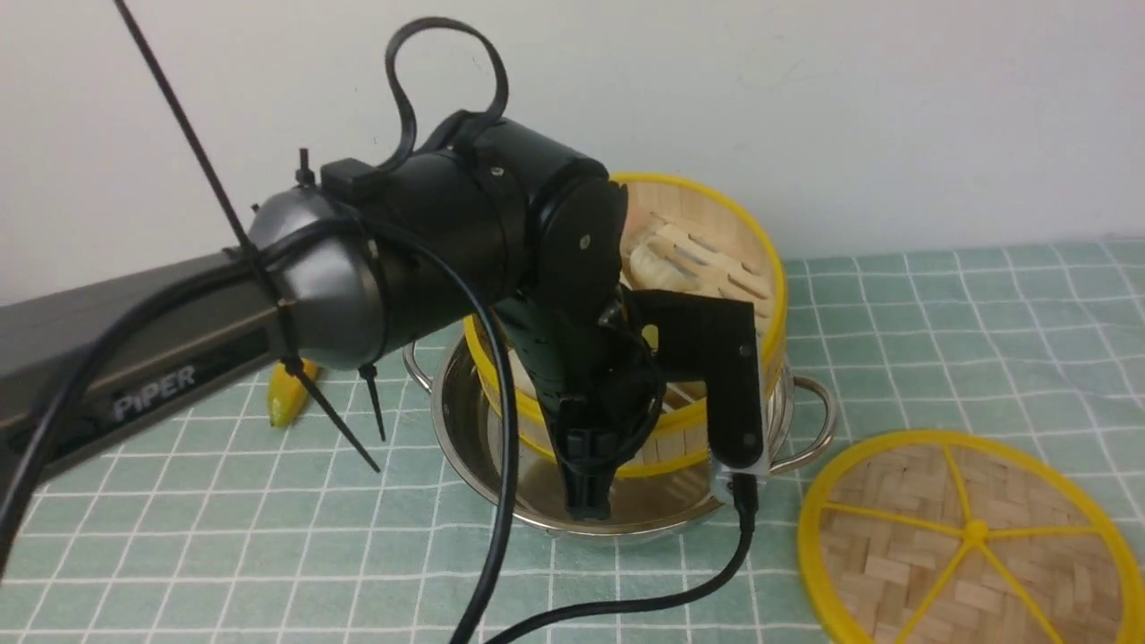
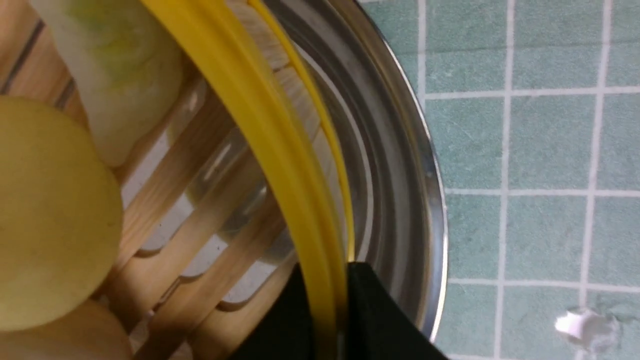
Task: Place the steamer in the pot on the blue tablecloth, and put the lid on the steamer.
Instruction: 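Place the bamboo steamer basket with dumplings into the steel pot with the left gripper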
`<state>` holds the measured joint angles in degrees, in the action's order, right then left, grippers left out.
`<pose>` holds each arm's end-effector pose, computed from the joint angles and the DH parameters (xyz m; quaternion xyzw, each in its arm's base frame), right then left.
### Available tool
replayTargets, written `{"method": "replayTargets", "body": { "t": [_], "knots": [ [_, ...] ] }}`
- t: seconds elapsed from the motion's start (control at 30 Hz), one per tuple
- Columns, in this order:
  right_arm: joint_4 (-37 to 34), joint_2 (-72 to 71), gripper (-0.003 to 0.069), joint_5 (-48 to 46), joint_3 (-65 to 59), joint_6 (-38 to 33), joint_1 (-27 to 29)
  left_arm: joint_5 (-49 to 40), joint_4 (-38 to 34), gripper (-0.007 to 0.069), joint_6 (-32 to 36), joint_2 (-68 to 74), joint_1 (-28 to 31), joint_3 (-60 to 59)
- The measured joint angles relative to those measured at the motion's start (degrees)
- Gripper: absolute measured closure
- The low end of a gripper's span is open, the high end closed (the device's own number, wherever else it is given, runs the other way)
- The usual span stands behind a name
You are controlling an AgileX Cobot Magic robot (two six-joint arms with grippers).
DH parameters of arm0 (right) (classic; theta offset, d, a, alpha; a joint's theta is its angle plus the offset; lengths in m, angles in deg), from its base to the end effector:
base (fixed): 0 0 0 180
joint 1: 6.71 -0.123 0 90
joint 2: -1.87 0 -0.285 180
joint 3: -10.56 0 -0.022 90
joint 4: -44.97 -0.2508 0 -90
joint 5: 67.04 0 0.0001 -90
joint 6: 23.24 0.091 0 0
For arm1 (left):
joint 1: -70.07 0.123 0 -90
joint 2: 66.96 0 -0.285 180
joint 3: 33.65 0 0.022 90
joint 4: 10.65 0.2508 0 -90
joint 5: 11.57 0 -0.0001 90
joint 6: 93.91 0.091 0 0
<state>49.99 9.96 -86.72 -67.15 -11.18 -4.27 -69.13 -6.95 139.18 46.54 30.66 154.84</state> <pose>0.0539 -0.0050 0.1791 0.0766 0.7918 0.0141 0.6058 0.3035 -0.2430 0.2540 0.7226 0.6738 0.0474 0.1468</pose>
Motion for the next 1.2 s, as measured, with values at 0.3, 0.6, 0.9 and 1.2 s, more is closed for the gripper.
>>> {"method": "replayTargets", "body": {
  "t": [0.3, 0.6, 0.9, 1.2],
  "knots": [
    [0.0, 0.0, 0.0414, 0.0, 0.0, 0.0, 0.0, 1.0, -2.5, 0.0582, -0.1, 3.1, 3.2, 0.0],
    [0.0, 0.0, 0.0414, 0.0, 0.0, 0.0, 0.0, 1.2, -10.6, 0.0582, 4.9, 5.1, 4.9, 0.1],
    [0.0, 0.0, 0.0414, 0.0, 0.0, 0.0, 0.0, 2.6, -13.5, 0.0582, 7.5, 7.1, 4.9, 0.1],
    [0.0, 0.0, 0.0414, 0.0, 0.0, 0.0, 0.0, 3.5, -12.7, 0.0582, 5.3, 7.1, 4.9, 0.1]
  ]
}}
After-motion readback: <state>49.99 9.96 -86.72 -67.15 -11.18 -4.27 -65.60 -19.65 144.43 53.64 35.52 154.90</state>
